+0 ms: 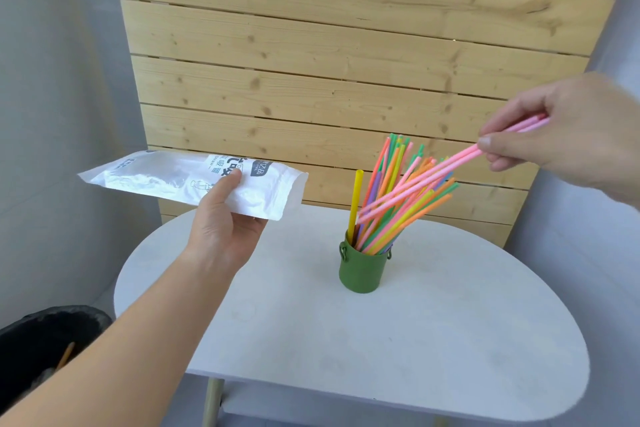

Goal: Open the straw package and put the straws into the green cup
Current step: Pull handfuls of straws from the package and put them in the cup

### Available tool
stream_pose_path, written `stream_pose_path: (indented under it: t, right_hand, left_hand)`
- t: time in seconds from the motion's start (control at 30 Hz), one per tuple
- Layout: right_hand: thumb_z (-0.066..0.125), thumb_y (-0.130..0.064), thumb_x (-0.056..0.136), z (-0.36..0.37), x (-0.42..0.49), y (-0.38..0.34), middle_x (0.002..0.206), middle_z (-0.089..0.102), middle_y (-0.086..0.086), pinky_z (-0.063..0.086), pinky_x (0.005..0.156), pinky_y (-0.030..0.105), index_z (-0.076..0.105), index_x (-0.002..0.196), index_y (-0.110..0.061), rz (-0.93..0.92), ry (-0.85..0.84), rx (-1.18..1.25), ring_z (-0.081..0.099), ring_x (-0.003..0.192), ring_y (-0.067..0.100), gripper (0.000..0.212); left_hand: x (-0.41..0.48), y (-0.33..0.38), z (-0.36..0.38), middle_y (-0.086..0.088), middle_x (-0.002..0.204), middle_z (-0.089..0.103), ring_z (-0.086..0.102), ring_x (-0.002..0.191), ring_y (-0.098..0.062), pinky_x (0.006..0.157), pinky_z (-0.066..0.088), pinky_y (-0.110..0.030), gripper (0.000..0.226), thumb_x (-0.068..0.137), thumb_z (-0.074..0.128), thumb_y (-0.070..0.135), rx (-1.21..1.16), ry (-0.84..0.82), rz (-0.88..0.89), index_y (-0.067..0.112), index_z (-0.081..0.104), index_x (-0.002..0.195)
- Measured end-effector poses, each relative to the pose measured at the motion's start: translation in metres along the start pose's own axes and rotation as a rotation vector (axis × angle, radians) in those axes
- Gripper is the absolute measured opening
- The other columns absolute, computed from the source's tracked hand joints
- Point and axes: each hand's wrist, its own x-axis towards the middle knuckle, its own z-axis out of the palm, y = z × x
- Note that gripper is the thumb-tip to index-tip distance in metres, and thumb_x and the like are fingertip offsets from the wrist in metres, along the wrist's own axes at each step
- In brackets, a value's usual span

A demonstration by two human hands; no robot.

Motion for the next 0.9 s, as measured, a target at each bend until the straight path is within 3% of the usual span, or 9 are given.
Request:
stream_pose_path:
  t: [0.1, 0.23, 0.37, 0.5, 0.67, 0.8, 0.9]
  right_hand:
    - [0.080, -0.019, 0.081, 0.008, 0.013, -0.005, 0.058, 0.074, -0.010, 0.050, 0.059, 0.027, 0.075, 0.072, -0.024, -0.024, -0.047, -0.129, 0.072, 0.055, 0.001, 0.012]
    - [0.077, -0.015, 0.082, 0.032, 0.028, -0.011, 0.055, 0.073, -0.005, 0.049, 0.059, 0.025, 0.073, 0.070, -0.022, -0.028, -0.109, -0.275, 0.070, 0.050, 0.000, 0.015]
    - [0.080, -0.017, 0.080, 0.056, 0.041, -0.009, 0.057, 0.071, -0.005, 0.040, 0.044, 0.017, 0.073, 0.072, -0.021, -0.046, -0.153, -0.360, 0.066, 0.047, 0.002, 0.012]
    - [0.085, -0.023, 0.076, 0.070, 0.052, -0.002, 0.069, 0.066, -0.009, 0.034, 0.051, 0.023, 0.074, 0.072, -0.024, -0.105, -0.178, -0.435, 0.057, 0.063, 0.004, 0.012]
    - [0.081, -0.023, 0.081, 0.085, 0.061, 0.011, 0.084, 0.071, -0.003, 0.039, 0.061, 0.027, 0.071, 0.074, -0.027, -0.129, -0.219, -0.472, 0.059, 0.078, 0.013, 0.013]
    - [0.069, -0.018, 0.091, 0.094, 0.060, 0.017, 0.083, 0.059, -0.014, 0.035, 0.061, 0.018, 0.062, 0.072, -0.036, -0.149, -0.288, -0.475, 0.054, 0.081, 0.005, 0.027]
    - [0.050, -0.027, 0.100, 0.099, 0.062, 0.017, 0.102, 0.059, 0.002, 0.040, 0.092, 0.035, 0.066, 0.088, -0.024, -0.124, -0.322, -0.517, 0.048, 0.112, 0.025, 0.020]
  left_hand:
    - [-0.002, -0.003, 0.001, -0.006, 0.107, 0.083, 0.080, 0.104, -0.027, 0.093, 0.064, -0.045, 0.014, 0.096, 0.069, 0.009, 0.022, -0.024, -0.006, 0.012, 0.073, 0.109]
    - [-0.003, -0.005, 0.002, -0.006, 0.109, 0.082, 0.080, 0.107, -0.027, 0.094, 0.064, -0.044, 0.014, 0.096, 0.069, 0.010, 0.035, -0.039, -0.014, 0.012, 0.073, 0.110]
    - [-0.003, -0.002, 0.002, -0.006, 0.109, 0.083, 0.080, 0.107, -0.027, 0.095, 0.063, -0.044, 0.013, 0.096, 0.069, 0.011, 0.033, -0.041, -0.013, 0.012, 0.074, 0.108]
    - [-0.003, -0.001, 0.001, -0.006, 0.111, 0.083, 0.079, 0.109, -0.027, 0.096, 0.063, -0.045, 0.015, 0.096, 0.070, 0.011, 0.019, -0.041, -0.015, 0.012, 0.074, 0.110]
    - [-0.002, -0.001, 0.003, -0.006, 0.109, 0.083, 0.080, 0.107, -0.027, 0.094, 0.064, -0.044, 0.015, 0.096, 0.070, 0.010, 0.010, -0.040, -0.017, 0.012, 0.074, 0.110]
    - [-0.003, -0.002, 0.004, -0.006, 0.106, 0.084, 0.082, 0.099, -0.025, 0.087, 0.066, -0.043, 0.014, 0.096, 0.069, 0.010, 0.015, -0.043, -0.018, 0.012, 0.074, 0.109]
    - [-0.003, -0.003, 0.005, -0.006, 0.105, 0.084, 0.082, 0.098, -0.025, 0.086, 0.066, -0.042, 0.014, 0.096, 0.069, 0.010, 0.019, -0.040, -0.022, 0.012, 0.074, 0.110]
